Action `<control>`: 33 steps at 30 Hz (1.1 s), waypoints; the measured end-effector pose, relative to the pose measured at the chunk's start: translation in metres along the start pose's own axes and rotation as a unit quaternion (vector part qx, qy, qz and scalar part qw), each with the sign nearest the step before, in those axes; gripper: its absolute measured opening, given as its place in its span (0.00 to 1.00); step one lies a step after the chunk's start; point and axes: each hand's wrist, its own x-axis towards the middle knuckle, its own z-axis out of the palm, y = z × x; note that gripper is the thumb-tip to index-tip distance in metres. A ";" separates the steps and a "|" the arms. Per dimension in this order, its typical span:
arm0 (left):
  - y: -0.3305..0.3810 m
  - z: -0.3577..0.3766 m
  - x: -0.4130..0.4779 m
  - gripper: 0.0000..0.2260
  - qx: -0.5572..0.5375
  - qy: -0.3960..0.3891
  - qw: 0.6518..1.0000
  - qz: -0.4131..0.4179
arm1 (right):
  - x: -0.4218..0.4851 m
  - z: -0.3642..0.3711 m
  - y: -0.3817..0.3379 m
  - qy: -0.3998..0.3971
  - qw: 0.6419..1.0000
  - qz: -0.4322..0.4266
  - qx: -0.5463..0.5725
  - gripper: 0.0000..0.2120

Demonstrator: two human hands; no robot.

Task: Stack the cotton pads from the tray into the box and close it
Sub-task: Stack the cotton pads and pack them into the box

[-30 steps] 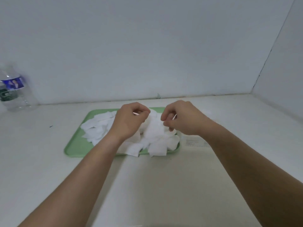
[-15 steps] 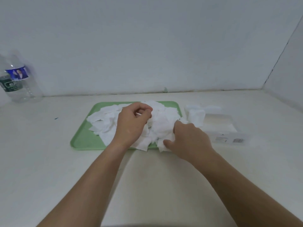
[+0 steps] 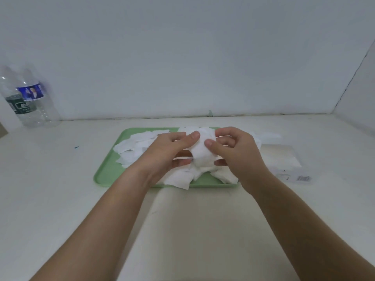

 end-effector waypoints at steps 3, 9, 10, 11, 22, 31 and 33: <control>0.002 -0.003 0.001 0.17 -0.097 -0.010 0.995 0.009 | 0.009 0.014 -0.001 0.003 0.999 0.000 0.034 0.07; 0.000 -0.025 0.014 0.05 -0.122 0.116 0.984 0.052 | 0.030 0.039 0.008 0.038 0.999 -0.009 0.015 0.06; -0.001 -0.031 0.017 0.04 -0.113 0.147 0.981 0.058 | 0.034 0.041 0.012 0.050 0.998 -0.026 -0.026 0.07; -0.003 -0.037 0.019 0.04 -0.103 0.175 0.977 0.065 | 0.036 0.042 0.016 0.058 0.994 -0.047 -0.077 0.06; -0.015 -0.054 0.004 0.05 -0.077 0.220 0.963 0.139 | 0.018 0.052 0.043 0.011 0.817 -0.087 -0.569 0.13; -0.019 -0.046 0.003 0.02 -0.078 0.208 0.963 0.152 | 0.019 0.056 0.044 -0.002 0.918 -0.034 -0.395 0.14; -0.020 -0.045 0.001 0.03 -0.071 0.210 0.962 0.157 | 0.019 0.055 0.042 0.006 0.951 -0.054 -0.304 0.14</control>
